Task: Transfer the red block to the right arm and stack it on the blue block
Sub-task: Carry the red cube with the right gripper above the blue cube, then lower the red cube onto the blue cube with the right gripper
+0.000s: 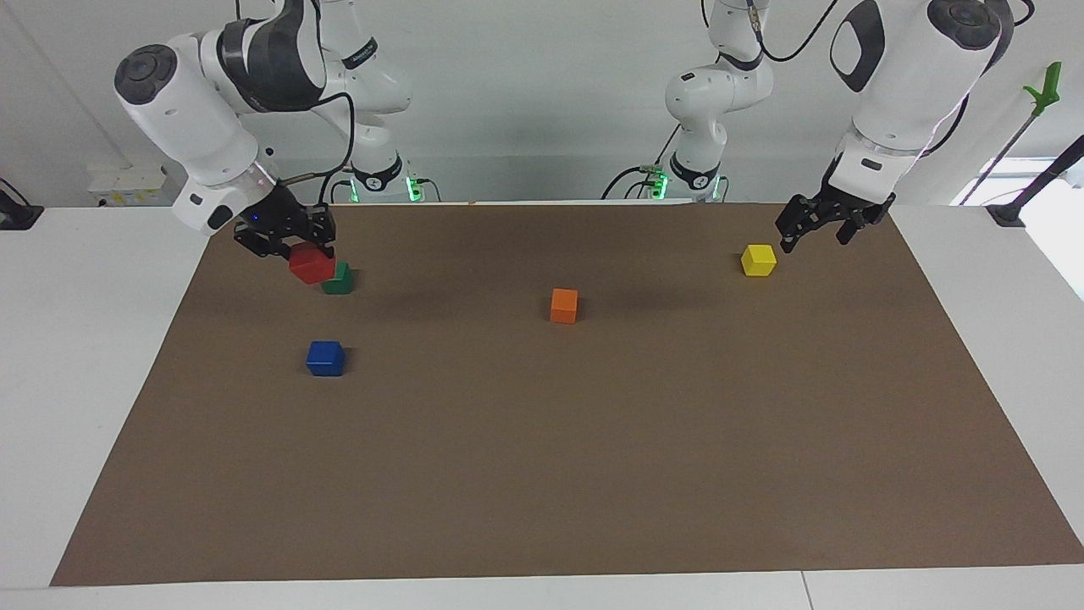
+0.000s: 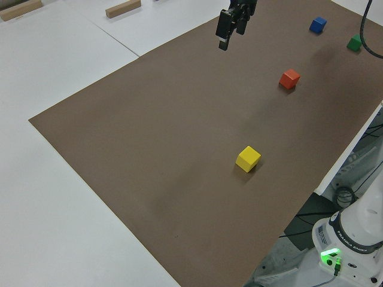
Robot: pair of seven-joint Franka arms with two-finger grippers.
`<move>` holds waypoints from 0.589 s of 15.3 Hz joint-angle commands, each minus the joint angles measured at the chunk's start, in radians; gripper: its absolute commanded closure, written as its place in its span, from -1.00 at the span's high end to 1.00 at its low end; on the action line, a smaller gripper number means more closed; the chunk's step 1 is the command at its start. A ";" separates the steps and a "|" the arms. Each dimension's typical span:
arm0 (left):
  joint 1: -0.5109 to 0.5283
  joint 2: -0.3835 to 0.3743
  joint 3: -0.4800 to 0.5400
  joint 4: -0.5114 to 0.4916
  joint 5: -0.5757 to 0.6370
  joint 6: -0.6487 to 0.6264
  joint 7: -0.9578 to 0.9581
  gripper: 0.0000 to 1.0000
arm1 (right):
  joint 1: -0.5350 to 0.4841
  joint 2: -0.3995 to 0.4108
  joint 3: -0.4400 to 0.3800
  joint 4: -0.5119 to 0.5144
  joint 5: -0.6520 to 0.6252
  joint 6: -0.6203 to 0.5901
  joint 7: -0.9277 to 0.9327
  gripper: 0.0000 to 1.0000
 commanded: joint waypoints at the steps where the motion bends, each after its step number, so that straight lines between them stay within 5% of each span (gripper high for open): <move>1: -0.029 -0.009 0.041 -0.006 0.026 0.011 0.074 1.00 | 0.003 0.040 0.006 -0.049 -0.086 0.099 0.056 -1.00; 4: -0.248 -0.011 0.284 0.003 0.024 0.011 0.133 1.00 | 0.034 0.063 0.005 -0.109 -0.158 0.193 0.140 -1.00; 9: -0.290 -0.011 0.309 0.003 0.024 0.022 0.138 1.00 | 0.032 0.147 0.005 -0.122 -0.207 0.308 0.272 -1.00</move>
